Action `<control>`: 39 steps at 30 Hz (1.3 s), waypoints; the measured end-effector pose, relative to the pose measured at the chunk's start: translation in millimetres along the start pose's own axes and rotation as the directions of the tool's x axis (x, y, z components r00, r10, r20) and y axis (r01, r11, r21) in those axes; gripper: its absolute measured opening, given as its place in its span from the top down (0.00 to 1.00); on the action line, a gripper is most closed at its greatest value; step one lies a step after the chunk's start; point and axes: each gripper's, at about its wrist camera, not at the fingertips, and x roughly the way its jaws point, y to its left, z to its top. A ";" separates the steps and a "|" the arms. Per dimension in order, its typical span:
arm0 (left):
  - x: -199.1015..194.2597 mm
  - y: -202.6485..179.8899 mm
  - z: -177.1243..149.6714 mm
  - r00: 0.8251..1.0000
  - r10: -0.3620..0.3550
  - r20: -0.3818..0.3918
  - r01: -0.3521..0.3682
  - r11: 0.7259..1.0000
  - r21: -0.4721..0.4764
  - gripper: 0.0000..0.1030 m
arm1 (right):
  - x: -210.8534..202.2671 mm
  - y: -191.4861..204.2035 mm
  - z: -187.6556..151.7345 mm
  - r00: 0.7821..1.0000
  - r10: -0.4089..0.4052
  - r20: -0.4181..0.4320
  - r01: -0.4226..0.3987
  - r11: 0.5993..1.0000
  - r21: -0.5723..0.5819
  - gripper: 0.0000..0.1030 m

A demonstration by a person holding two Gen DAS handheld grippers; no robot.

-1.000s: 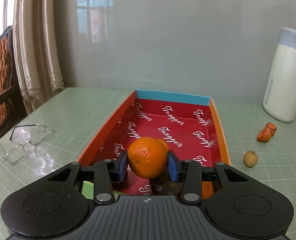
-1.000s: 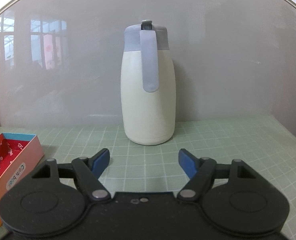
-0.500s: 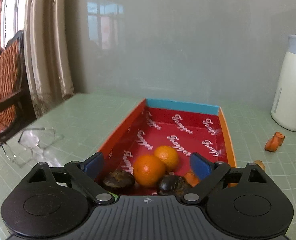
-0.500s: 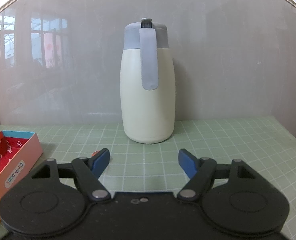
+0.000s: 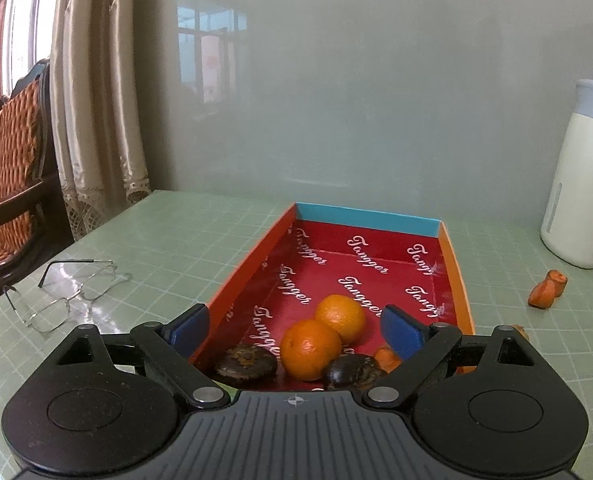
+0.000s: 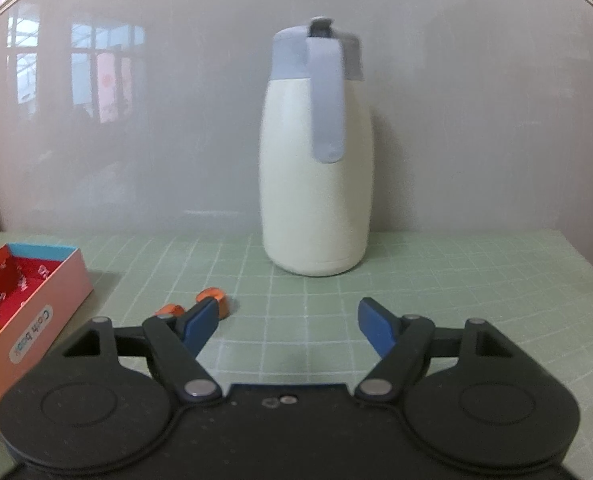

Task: Organize fruits
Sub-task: 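Move the right gripper toward the orange carrot pieces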

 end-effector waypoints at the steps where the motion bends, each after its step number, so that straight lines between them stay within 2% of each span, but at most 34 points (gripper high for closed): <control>1: -0.5 1.4 0.4 1.000 0.002 0.001 -0.002 1.000 0.000 0.11 | 1.1 3.4 -0.9 1.000 0.003 -0.001 -0.003 1.000 -0.008 0.26; 12: -4.4 28.5 1.4 0.999 0.036 0.007 -0.036 0.999 -0.024 0.11 | 19.0 37.0 -6.8 0.999 0.046 -0.026 -0.047 0.998 -0.041 0.26; 23: 2.0 83.0 -6.8 0.990 0.137 -0.010 -0.138 0.989 -0.054 0.11 | 44.7 64.4 -10.2 0.994 0.083 -0.066 -0.088 0.993 -0.075 0.28; 25: 3.9 95.0 -8.4 0.995 0.104 -0.012 -0.104 0.991 -0.079 0.06 | 50.2 72.4 -11.8 0.993 0.092 -0.071 -0.098 0.992 -0.082 0.28; 29: 1.2 95.1 -10.9 0.994 0.112 0.008 -0.112 0.992 -0.050 0.06 | 63.4 84.9 -13.1 0.990 0.088 -0.107 -0.097 0.992 -0.086 0.30; 31: 0.0 97.8 -10.4 0.993 0.118 0.014 -0.117 0.992 -0.049 0.06 | 70.3 90.7 -13.3 0.992 0.055 -0.115 -0.067 0.992 -0.103 0.30; 39: -2.8 138.5 -11.3 0.978 0.208 0.024 -0.203 0.971 -0.128 0.06 | 92.4 96.4 -12.4 0.986 0.027 -0.166 -0.040 0.997 -0.072 0.33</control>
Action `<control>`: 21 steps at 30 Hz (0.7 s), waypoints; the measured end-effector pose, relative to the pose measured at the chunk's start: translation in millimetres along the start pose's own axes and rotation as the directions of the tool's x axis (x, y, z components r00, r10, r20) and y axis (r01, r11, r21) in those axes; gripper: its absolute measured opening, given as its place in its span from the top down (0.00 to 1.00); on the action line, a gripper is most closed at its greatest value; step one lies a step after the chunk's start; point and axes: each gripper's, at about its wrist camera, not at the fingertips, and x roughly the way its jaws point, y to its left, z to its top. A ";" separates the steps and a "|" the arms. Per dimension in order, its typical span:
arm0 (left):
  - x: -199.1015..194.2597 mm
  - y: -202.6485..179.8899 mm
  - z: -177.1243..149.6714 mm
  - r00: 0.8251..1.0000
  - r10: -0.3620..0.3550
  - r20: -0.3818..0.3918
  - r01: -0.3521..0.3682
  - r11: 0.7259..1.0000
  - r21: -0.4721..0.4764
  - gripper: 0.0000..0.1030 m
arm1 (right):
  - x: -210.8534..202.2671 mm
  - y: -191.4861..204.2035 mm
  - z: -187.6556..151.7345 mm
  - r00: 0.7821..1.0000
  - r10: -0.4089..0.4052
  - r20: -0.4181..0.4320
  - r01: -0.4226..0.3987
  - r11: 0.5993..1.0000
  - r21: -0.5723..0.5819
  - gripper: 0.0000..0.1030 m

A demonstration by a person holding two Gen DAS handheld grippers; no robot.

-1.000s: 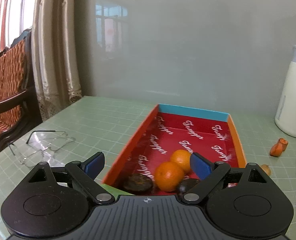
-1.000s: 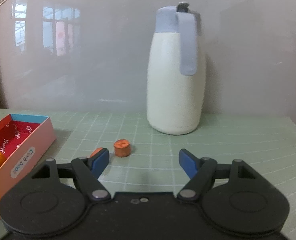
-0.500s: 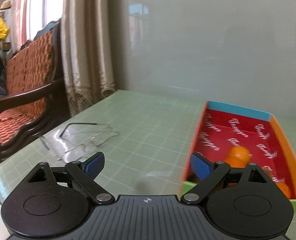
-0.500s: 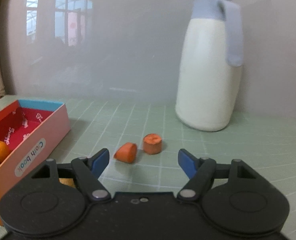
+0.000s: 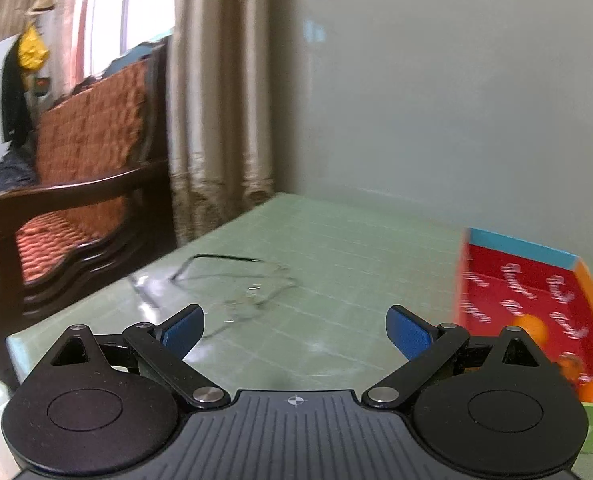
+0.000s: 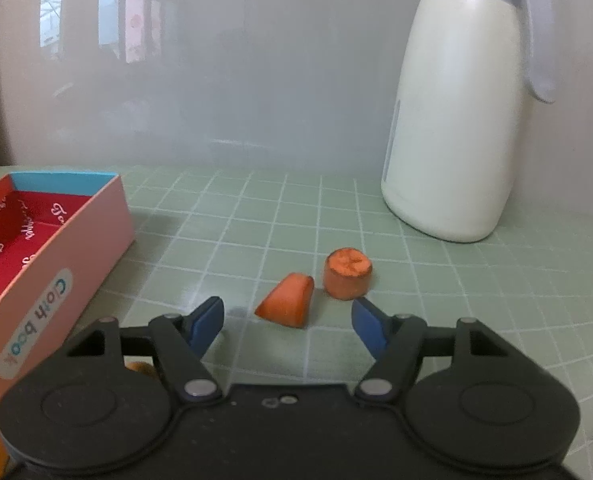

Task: Organize fruits
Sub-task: 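Move the right gripper toward the orange carrot pieces, then close the right gripper on the orange carrot wedge, then carry the carrot wedge with the right gripper into the red box and release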

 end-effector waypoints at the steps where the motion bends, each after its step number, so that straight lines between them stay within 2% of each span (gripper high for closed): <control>1: 2.5 5.2 0.0 1.000 0.012 -0.004 -0.012 1.000 -0.010 0.06 | 1.6 0.0 -0.4 1.000 -0.004 -0.005 0.004 1.000 0.003 0.34; 4: 7.4 21.5 -0.2 0.999 0.051 -0.013 -0.052 0.998 -0.042 0.06 | 5.9 0.9 1.3 1.000 -0.009 -0.009 0.009 1.000 0.014 0.35; 7: 13.9 35.1 -1.5 0.997 0.075 -0.032 -0.077 0.995 -0.066 0.05 | 8.0 0.6 3.0 1.000 0.001 -0.010 0.000 1.000 0.030 0.40; 8: 15.1 38.1 -2.1 0.996 0.076 -0.036 -0.079 0.994 -0.072 0.05 | 7.0 0.1 3.6 1.000 0.003 -0.011 -0.003 0.999 0.036 0.48; 9: 16.3 40.8 -2.5 0.996 0.080 -0.040 -0.083 0.994 -0.077 0.05 | 5.9 1.4 3.9 1.000 0.003 -0.010 -0.002 0.999 0.032 0.61; 11: 16.7 41.3 -2.6 0.996 0.080 -0.042 -0.083 0.994 -0.074 0.05 | 4.2 4.6 4.8 1.000 0.004 -0.009 -0.004 1.000 0.024 0.77; 21: 15.1 32.7 -2.3 0.998 0.036 -0.055 -0.038 0.999 -0.039 0.05 | -9.6 9.2 7.9 1.000 0.025 0.002 -0.025 1.000 0.017 0.77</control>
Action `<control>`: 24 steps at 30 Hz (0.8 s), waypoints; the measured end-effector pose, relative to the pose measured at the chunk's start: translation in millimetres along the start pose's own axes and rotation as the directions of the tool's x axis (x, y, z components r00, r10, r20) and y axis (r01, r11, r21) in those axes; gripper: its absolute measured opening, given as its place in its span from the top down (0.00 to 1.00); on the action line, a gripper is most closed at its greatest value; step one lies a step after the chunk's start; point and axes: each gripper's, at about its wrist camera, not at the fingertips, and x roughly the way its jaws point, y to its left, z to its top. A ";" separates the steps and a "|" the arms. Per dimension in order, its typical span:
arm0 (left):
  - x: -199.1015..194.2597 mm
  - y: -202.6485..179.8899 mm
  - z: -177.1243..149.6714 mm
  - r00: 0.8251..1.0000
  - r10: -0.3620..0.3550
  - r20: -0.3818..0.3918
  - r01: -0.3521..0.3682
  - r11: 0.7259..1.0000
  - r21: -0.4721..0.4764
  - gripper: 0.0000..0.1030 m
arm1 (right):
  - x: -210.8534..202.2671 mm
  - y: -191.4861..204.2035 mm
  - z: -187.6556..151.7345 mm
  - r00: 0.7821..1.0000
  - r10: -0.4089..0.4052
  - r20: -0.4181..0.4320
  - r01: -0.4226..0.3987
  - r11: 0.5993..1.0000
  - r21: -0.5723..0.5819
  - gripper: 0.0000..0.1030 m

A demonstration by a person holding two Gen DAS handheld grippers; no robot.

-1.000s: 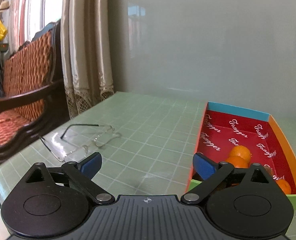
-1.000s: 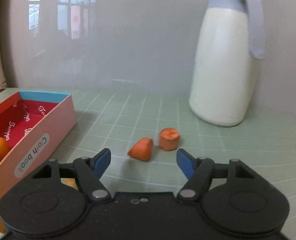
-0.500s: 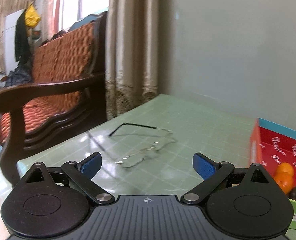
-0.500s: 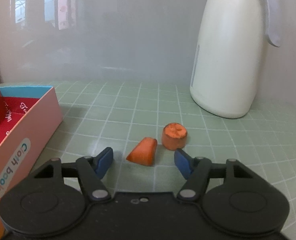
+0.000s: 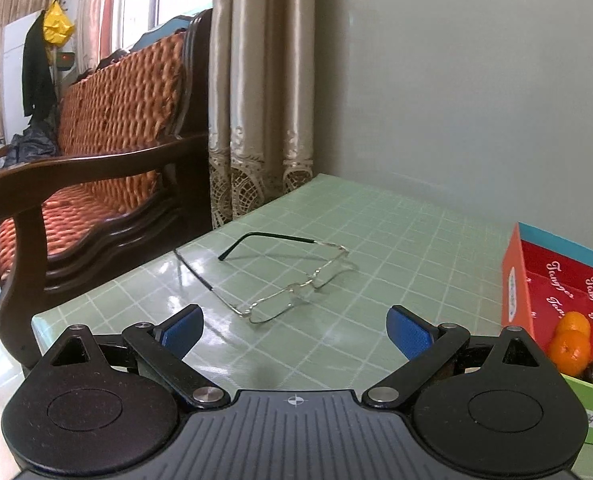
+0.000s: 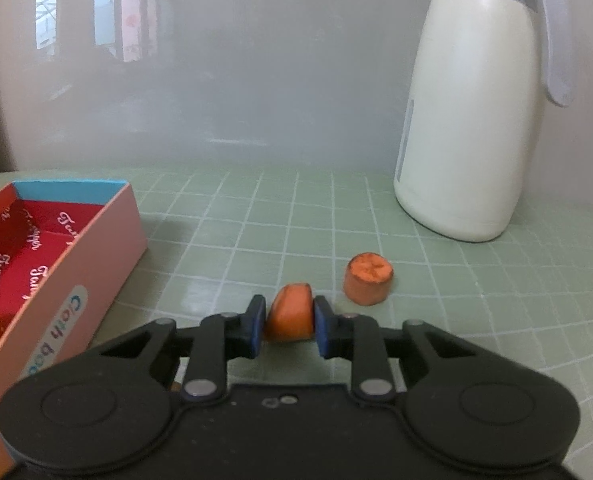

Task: Organize fruits
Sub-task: 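Carry the carrot wedge with the right gripper into the red box and release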

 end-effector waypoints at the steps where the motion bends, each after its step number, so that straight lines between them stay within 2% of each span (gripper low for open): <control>1: -1.1 -1.0 -0.4 1.000 -0.005 -0.001 0.005 1.000 0.002 0.05 | -3.9 0.6 1.3 1.000 0.003 0.007 -0.003 1.000 -0.003 0.77; 12: -12.8 -6.4 2.9 1.000 -0.026 0.007 0.025 1.000 0.013 0.05 | -42.3 13.1 11.7 0.996 0.068 0.061 -0.067 0.998 -0.019 0.77; 24: -23.1 -19.4 3.6 0.999 -0.050 0.012 0.049 0.998 0.043 0.05 | -74.8 46.0 17.3 0.981 0.160 0.108 -0.151 0.985 -0.082 0.77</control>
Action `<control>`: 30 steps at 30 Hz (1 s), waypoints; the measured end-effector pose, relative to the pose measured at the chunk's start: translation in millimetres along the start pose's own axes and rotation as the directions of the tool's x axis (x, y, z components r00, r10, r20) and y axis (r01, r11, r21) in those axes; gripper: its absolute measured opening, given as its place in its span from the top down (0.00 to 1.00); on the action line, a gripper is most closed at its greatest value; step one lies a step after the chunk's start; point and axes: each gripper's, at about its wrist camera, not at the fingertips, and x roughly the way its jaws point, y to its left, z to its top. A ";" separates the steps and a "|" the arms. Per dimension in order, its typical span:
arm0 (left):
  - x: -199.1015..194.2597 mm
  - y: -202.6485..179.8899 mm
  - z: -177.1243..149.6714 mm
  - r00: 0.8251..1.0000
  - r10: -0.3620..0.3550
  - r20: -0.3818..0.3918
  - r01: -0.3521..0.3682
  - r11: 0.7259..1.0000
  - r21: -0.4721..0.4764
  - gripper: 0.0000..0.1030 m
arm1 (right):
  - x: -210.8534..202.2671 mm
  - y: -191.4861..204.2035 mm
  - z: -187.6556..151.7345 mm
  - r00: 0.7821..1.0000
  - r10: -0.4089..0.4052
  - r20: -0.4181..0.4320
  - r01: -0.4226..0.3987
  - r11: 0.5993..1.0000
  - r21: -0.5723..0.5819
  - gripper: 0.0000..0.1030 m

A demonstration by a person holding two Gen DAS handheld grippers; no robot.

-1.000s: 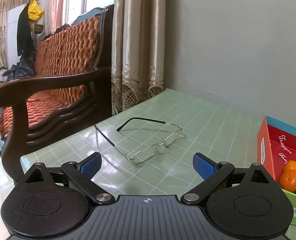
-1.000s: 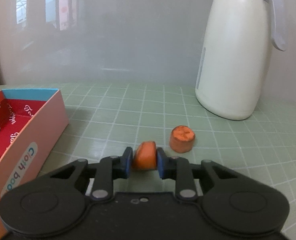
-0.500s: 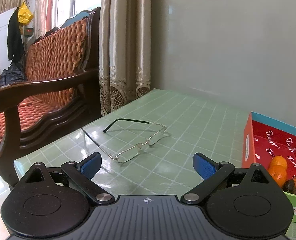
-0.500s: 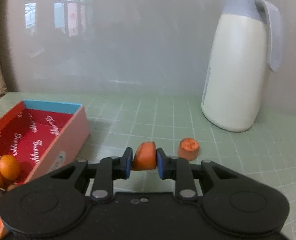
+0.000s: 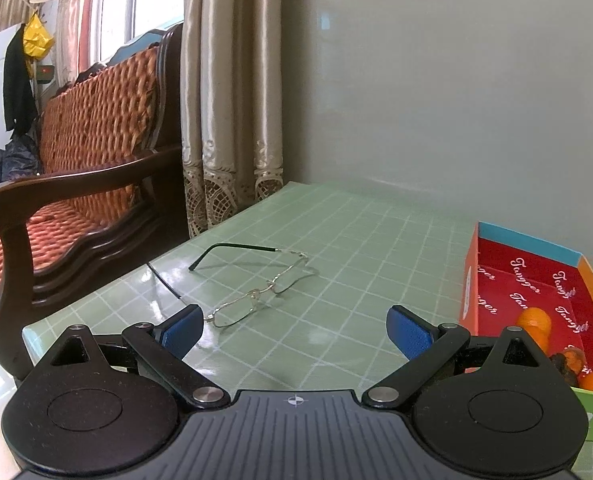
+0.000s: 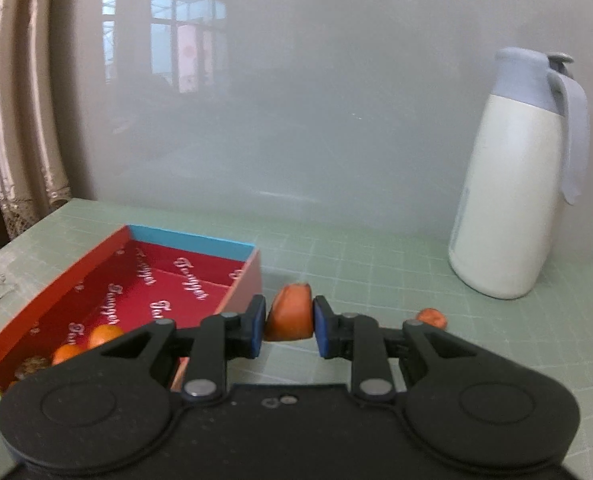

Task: Organize fruits
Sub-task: 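Carry the carrot wedge with the right gripper into the red box and release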

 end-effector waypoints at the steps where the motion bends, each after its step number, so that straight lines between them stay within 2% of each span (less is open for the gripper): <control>1: -0.6 -0.9 0.1 1.000 0.000 0.001 0.000 1.000 0.002 0.05 | -0.3 3.1 -0.2 1.000 0.008 0.001 -0.008 1.000 -0.003 0.77; 13: -1.8 -5.6 0.9 1.000 0.000 -0.004 0.000 1.000 0.020 0.05 | -11.7 54.6 -0.6 0.990 0.136 0.046 -0.131 0.987 -0.087 0.77; 24: -1.2 -5.9 -0.6 1.000 0.000 -0.008 0.000 1.000 0.024 0.05 | 8.3 76.0 -11.7 0.986 0.163 -0.016 -0.164 0.981 -0.107 0.76; 25: -1.4 -5.9 -0.8 1.000 0.000 -0.009 0.001 1.000 0.025 0.05 | 10.3 77.8 -13.3 0.987 0.158 -0.018 -0.159 0.980 -0.116 0.73; 27: -1.2 -6.3 -0.8 1.000 -0.002 -0.010 0.003 1.000 0.026 0.05 | 8.4 76.9 -15.8 0.992 0.129 0.009 -0.126 0.983 -0.130 0.48; 30: -1.6 -6.8 -0.4 1.000 -0.007 -0.007 0.008 1.000 0.023 0.05 | -1.9 63.5 -11.0 0.992 0.101 0.070 -0.095 0.991 -0.093 0.39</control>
